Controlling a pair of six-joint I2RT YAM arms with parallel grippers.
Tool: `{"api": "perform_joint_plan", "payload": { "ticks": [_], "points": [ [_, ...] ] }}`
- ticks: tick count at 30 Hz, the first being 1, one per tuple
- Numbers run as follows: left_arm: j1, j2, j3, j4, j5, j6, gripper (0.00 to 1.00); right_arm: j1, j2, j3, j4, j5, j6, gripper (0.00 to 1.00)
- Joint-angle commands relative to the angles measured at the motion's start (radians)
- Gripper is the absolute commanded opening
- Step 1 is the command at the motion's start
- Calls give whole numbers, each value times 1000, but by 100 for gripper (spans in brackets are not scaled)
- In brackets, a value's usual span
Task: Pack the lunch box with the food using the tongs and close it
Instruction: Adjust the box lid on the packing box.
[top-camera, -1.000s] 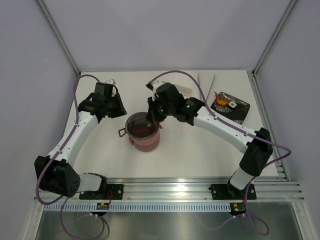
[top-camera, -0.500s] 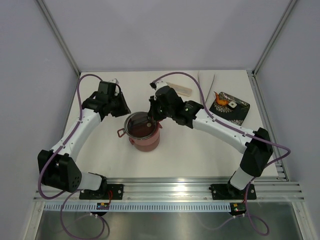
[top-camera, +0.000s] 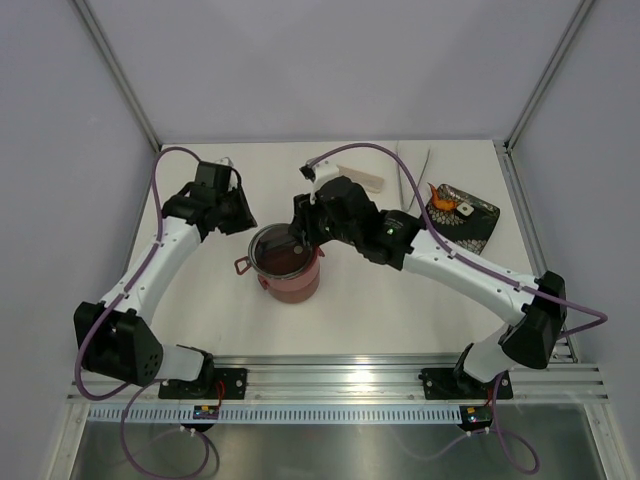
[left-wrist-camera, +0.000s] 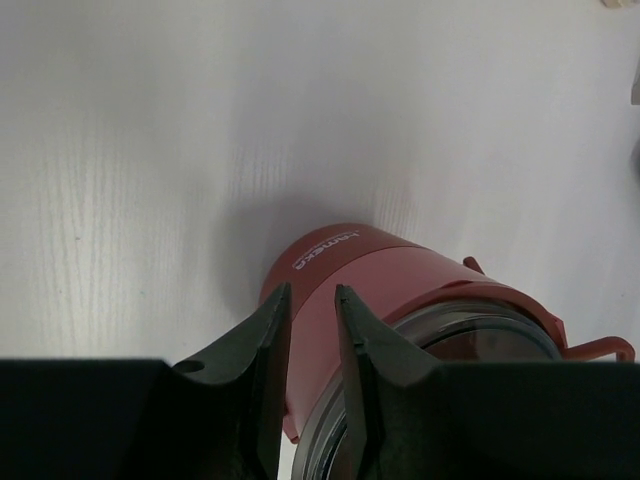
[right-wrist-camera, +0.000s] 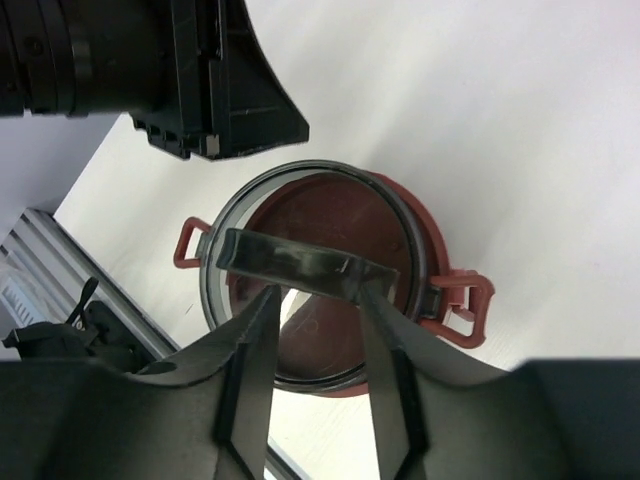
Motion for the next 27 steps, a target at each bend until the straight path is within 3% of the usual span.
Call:
{"api": "perform_joint_plan", "payload": {
  "ticks": [1,11,27],
  "points": [
    [-2,-73,82,-23,-110,-6,28,34,-29,-17,1,40,-51,46],
    [-2,-247,18,-166,-265,-15,29,100,20,-25,-47,96,-117,56],
    [-11,-256,-112,-154,-156,-35,28,106,143,57,-67,254,-174,55]
  ]
}}
